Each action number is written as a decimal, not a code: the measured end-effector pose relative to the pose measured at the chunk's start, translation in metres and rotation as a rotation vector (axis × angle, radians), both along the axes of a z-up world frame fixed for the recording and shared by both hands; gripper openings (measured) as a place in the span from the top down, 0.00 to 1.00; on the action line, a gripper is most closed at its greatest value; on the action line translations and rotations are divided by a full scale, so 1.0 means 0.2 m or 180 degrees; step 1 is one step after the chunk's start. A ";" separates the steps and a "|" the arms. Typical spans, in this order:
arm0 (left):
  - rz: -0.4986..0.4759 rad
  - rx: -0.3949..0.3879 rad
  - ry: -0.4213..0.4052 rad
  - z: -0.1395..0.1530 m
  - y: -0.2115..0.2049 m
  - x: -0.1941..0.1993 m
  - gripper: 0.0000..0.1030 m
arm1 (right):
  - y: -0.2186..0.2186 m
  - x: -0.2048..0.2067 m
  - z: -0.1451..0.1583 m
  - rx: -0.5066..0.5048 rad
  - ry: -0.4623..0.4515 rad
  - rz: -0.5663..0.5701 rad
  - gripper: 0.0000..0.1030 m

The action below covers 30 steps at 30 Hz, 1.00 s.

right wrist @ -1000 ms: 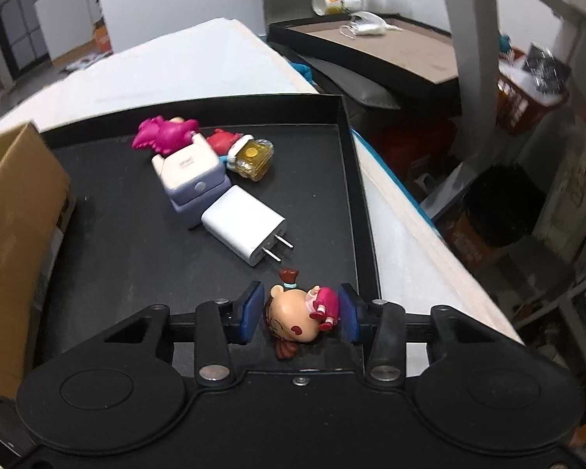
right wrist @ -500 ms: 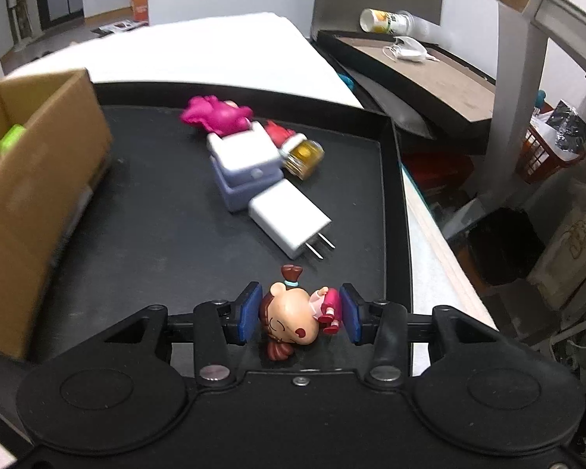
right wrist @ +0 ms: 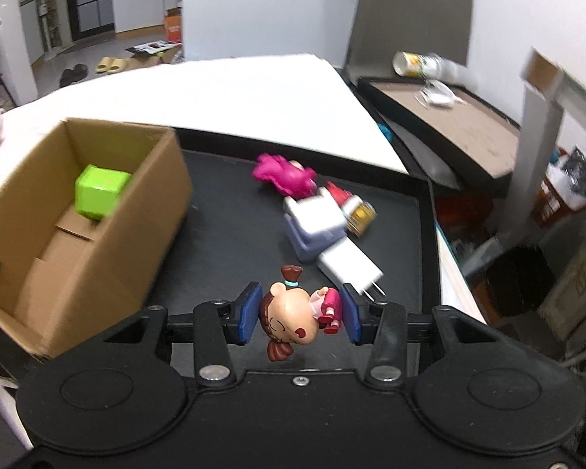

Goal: Organize rigid objects
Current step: 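Carry the doll figurine into the box and release it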

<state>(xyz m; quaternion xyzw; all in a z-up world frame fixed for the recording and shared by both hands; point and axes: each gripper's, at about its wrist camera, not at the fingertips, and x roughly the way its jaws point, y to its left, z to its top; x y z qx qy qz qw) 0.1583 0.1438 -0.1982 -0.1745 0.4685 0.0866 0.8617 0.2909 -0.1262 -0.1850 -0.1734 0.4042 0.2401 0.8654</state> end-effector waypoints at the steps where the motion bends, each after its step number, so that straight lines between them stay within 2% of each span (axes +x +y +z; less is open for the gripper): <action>1: 0.0001 -0.0004 -0.0005 0.00 0.00 0.00 0.83 | 0.03 -0.01 0.02 -0.0003 -0.0022 0.0039 0.58; 13: -0.0015 -0.0074 -0.0052 -0.01 0.03 -0.01 0.82 | 0.33 -0.04 0.21 0.0000 -0.0226 0.0406 0.58; 30: -0.0059 -0.0119 -0.0124 -0.02 0.04 -0.03 0.82 | 0.72 -0.07 0.27 -0.0338 -0.0481 0.0964 0.58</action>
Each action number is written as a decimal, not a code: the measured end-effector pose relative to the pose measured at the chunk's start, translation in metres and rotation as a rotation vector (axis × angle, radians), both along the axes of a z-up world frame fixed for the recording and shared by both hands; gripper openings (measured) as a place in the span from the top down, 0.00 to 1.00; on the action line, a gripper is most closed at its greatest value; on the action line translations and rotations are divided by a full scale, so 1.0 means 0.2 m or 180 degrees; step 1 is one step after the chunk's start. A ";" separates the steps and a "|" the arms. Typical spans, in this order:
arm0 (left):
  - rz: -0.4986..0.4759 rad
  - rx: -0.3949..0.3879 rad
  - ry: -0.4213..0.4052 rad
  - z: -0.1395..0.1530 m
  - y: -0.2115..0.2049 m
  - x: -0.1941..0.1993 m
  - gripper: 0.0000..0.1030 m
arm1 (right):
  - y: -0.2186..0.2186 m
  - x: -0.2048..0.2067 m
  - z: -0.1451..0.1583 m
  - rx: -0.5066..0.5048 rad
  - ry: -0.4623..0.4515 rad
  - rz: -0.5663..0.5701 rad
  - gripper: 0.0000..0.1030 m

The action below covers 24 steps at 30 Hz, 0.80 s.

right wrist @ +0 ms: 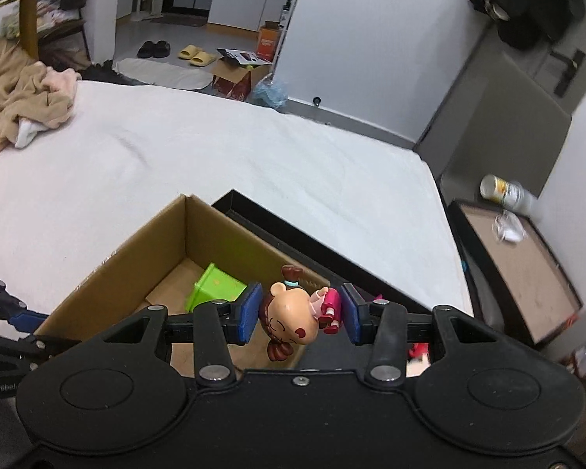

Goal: Organize rigid objects
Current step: 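Carry the doll figurine into the box and release it, then move the right gripper to the white plug charger and grasp it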

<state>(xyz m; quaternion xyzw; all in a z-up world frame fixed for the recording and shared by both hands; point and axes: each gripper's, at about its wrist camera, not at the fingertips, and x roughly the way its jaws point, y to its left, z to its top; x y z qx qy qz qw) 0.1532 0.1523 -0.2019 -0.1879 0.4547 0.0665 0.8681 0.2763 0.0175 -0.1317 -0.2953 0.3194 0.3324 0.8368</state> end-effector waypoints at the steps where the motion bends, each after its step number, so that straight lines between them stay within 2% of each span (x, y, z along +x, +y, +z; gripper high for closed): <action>1: -0.0003 0.0001 -0.0002 0.00 0.00 0.00 0.82 | 0.02 0.00 0.01 -0.0015 -0.0054 0.0003 0.58; 3: -0.0005 -0.0003 -0.0008 0.00 0.00 0.00 0.81 | 0.04 0.00 0.02 -0.0033 -0.0155 -0.0020 0.52; 5: -0.0009 -0.0013 -0.0017 0.00 0.00 0.00 0.81 | 0.04 0.01 0.04 -0.0023 -0.0189 -0.0055 0.52; 9: -0.0011 -0.0052 -0.0025 0.00 0.01 -0.01 0.81 | -0.01 0.03 0.05 0.0052 -0.0089 -0.0161 0.51; 15: -0.0019 -0.0050 -0.0024 0.00 0.02 -0.01 0.81 | -0.11 0.05 0.04 0.0011 -0.0043 -0.0284 0.51; 18: -0.0017 -0.0056 -0.0024 0.00 0.02 -0.01 0.81 | -0.18 0.06 0.02 -0.0033 -0.0012 -0.0351 0.46; 24: -0.0012 -0.0041 -0.0025 0.00 0.01 -0.01 0.81 | -0.32 0.08 -0.01 -0.0058 0.0082 -0.0495 0.46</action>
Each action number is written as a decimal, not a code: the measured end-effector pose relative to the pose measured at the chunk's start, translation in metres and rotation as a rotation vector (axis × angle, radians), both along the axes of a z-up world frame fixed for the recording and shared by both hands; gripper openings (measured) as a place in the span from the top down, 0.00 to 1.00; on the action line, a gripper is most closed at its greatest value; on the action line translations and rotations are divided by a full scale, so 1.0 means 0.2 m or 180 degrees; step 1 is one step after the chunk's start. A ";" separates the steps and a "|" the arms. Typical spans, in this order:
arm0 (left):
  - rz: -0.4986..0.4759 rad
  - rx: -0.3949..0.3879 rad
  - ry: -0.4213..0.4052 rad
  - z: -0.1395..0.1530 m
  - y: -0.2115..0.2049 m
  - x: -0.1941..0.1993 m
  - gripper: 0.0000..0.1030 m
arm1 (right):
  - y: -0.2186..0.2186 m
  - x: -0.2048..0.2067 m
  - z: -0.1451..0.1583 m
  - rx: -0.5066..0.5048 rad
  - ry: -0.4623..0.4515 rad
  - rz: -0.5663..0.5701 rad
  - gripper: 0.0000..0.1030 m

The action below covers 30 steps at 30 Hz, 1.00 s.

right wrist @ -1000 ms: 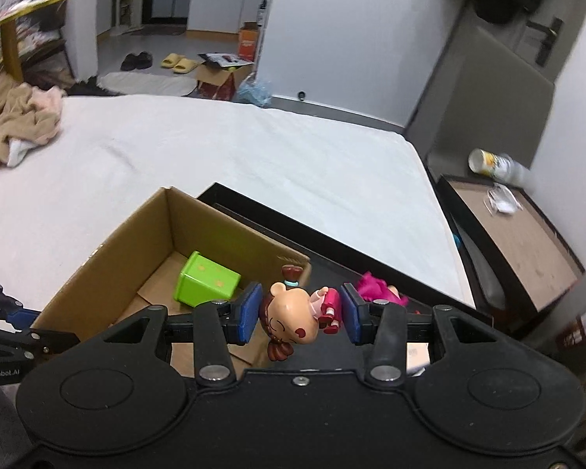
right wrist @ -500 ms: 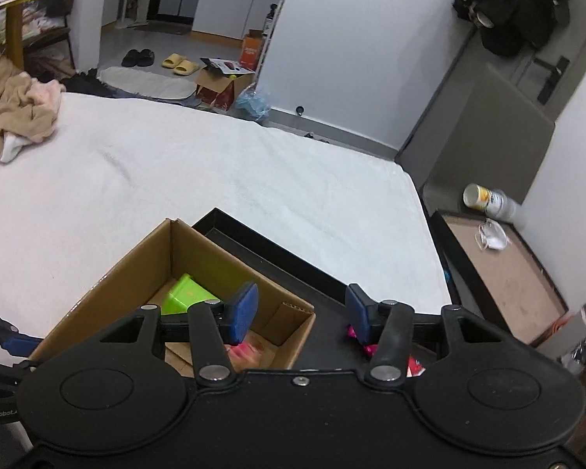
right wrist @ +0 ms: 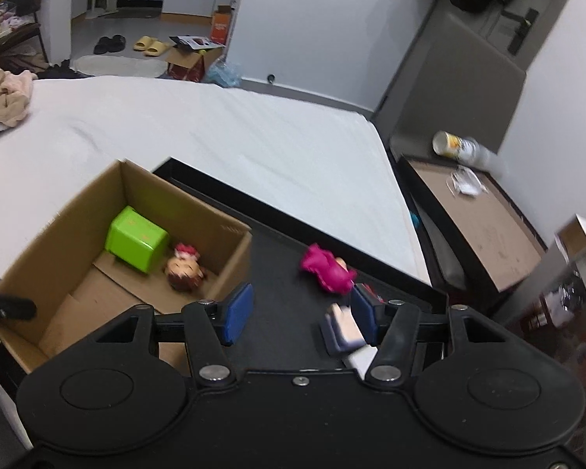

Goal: Organize rigid objects
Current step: 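Move the right gripper to the white plug charger and grasp it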

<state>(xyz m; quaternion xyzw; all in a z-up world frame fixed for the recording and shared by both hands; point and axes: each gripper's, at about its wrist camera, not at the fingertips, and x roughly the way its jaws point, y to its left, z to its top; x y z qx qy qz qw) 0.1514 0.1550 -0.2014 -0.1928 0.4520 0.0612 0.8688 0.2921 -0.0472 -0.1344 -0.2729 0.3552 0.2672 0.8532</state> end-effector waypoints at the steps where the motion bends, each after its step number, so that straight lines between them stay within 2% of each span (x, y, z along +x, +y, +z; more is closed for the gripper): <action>1: 0.0001 0.0005 0.0004 0.00 0.00 0.00 0.81 | -0.02 0.01 0.00 0.0004 0.0011 -0.0028 0.46; 15: 0.0014 0.0066 0.0035 0.01 -0.02 0.01 0.81 | -0.38 0.11 -0.14 0.0214 0.0284 -0.0480 0.45; 30: 0.0042 0.0189 0.0121 0.01 -0.05 0.03 0.81 | -0.58 0.21 -0.40 0.0507 0.0492 -0.0628 0.45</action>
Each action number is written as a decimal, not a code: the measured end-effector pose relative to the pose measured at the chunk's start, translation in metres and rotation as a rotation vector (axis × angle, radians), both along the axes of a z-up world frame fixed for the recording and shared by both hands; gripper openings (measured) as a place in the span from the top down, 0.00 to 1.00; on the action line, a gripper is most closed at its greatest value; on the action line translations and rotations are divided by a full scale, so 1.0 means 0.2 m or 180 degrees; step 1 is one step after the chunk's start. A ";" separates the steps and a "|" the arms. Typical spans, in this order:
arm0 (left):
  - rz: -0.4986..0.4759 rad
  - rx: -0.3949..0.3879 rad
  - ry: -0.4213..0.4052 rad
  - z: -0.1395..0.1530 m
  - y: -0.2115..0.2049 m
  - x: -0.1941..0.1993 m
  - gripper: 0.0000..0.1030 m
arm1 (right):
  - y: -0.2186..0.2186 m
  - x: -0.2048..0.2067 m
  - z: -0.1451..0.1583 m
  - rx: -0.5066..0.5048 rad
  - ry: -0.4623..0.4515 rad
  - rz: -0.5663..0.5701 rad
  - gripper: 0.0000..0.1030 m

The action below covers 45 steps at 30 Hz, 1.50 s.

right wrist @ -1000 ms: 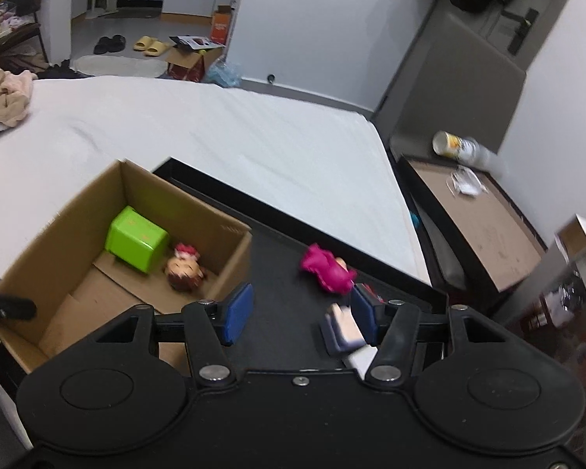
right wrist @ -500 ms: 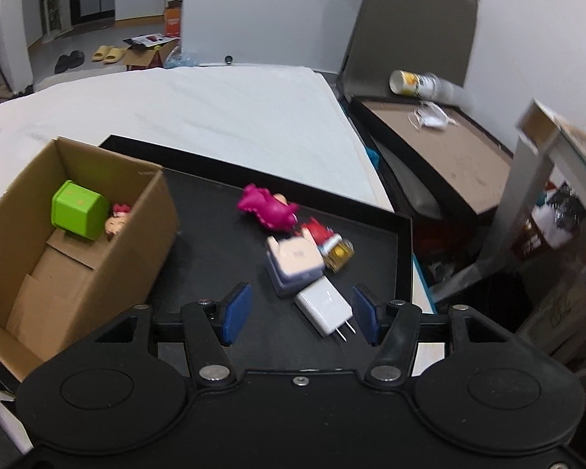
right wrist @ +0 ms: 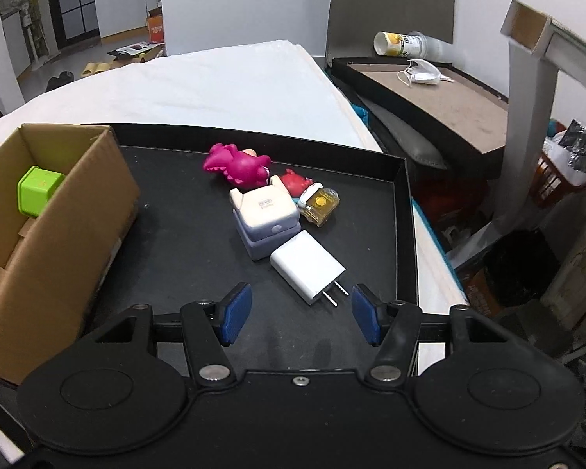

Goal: Organize rigid objects
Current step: 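Move the right gripper to the white plug charger and grasp it, then carry the white charger into the box and release it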

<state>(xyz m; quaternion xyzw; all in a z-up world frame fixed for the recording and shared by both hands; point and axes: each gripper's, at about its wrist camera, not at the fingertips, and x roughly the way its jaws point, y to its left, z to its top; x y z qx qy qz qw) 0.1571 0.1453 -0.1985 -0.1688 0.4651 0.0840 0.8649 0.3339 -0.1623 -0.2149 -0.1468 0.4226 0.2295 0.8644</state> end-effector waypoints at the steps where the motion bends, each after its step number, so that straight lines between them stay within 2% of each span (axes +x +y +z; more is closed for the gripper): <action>1: 0.0002 0.0010 0.0016 0.00 0.00 0.01 0.81 | 0.00 0.01 -0.01 0.0012 -0.0007 0.0014 0.45; 11: 0.0052 0.0128 0.0217 -0.03 -0.03 0.06 0.81 | 0.04 0.14 -0.12 0.0002 -0.0130 0.0190 0.45; 23: 0.0141 0.0221 0.0385 -0.04 -0.05 0.11 0.81 | 0.02 0.24 -0.24 0.0058 -0.0070 0.0238 0.45; 26: 0.0128 0.0264 0.0428 -0.05 -0.06 0.12 0.81 | 0.01 0.25 -0.25 0.0140 -0.0037 0.0211 0.47; 28: 0.0136 0.0270 0.0441 -0.05 -0.07 0.12 0.81 | 0.00 0.25 -0.25 0.0162 -0.0044 0.0215 0.51; 29: 0.0138 0.0269 0.0439 -0.05 -0.07 0.12 0.81 | 0.01 0.24 -0.25 0.0163 -0.0044 0.0245 0.59; 32: 0.0159 0.0267 0.0397 -0.04 -0.06 0.11 0.83 | 0.01 0.21 -0.24 0.0141 -0.0044 0.0286 0.64; 42: 0.0192 0.0156 0.0206 0.00 -0.04 0.06 0.84 | -0.01 0.12 -0.19 0.0079 0.0089 0.0145 0.65; 45: 0.0175 0.0126 0.0139 0.01 -0.03 0.05 0.84 | -0.03 0.09 -0.14 0.0167 0.0112 0.0078 0.65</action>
